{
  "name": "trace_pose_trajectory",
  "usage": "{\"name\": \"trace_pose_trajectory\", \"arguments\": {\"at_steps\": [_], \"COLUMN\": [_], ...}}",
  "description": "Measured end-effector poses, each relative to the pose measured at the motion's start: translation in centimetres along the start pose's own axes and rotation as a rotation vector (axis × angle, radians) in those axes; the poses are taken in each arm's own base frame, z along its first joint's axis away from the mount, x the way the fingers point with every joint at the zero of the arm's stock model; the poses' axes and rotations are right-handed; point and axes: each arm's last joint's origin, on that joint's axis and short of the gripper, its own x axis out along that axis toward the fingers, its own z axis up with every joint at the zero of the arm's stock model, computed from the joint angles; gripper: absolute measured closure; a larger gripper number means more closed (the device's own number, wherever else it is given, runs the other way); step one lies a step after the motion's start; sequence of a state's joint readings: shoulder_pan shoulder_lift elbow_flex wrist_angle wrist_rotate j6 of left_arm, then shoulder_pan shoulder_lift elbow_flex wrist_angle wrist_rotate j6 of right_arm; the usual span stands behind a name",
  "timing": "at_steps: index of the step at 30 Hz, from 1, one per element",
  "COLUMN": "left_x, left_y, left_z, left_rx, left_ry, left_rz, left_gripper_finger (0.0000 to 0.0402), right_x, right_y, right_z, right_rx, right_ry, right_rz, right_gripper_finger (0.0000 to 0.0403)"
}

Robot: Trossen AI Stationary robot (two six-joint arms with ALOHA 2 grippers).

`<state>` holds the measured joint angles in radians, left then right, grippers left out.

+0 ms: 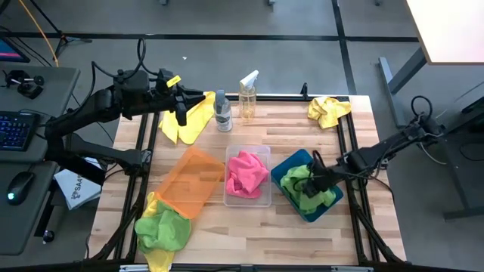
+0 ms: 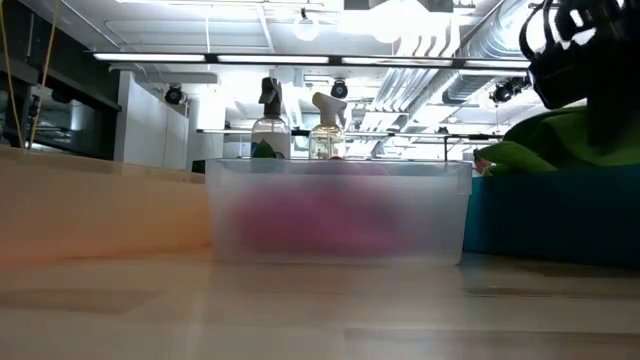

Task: Sort microfiber towel by color & place in baskets
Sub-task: Put the top green microfiber towel into the blue bin

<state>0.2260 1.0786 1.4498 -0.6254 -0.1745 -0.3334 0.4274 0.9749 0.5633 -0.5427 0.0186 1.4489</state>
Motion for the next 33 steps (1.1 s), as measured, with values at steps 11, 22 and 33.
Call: {"name": "trace_pose_trajectory", "arguments": {"at_steps": [11, 22, 33], "left_x": [-2.0, -3.8, -2.3], "left_y": [0.8, 1.9, 2.3], "left_z": [-0.1, -0.5, -2.5], "left_rx": [0.053, 0.054, 0.033], "left_ry": [0.015, 0.048, 0.153], "left_rz": [0.028, 0.093, 0.088], "left_gripper_finger": [0.0321, 0.0321, 0.0321], "right_x": [-4.5, -6.1, -2.6], "right_y": [1.4, 2.7, 2.1], "right_z": [1.1, 3.0, 3.4], "right_rx": [-0.084, -0.069, -0.159], "right_ry": [0.215, -0.016, -0.008], "right_rz": [-0.149, -0.203, -0.217], "right_gripper_finger": [0.0174, 0.0230, 0.0353]}}
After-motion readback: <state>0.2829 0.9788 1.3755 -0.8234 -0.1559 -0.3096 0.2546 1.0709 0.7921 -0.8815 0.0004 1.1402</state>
